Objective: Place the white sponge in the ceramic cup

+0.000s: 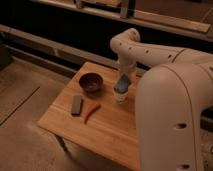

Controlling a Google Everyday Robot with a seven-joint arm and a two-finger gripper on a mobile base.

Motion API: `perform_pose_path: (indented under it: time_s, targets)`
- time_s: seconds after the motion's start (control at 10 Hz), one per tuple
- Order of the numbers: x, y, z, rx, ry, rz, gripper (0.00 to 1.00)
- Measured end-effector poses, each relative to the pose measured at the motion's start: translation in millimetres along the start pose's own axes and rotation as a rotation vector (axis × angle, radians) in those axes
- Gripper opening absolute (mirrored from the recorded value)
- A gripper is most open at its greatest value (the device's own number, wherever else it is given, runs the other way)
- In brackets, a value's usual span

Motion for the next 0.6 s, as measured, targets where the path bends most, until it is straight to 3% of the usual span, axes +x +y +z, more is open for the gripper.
perform_pose_path:
  time_s: [0.3, 0.6]
  targets:
    - [-0.3, -0.5, -0.9, -0.003, 0.0, 0.0, 0.75]
    - [-1.8, 0.2, -4.6, -0.011, -0.005, 0.001, 0.8]
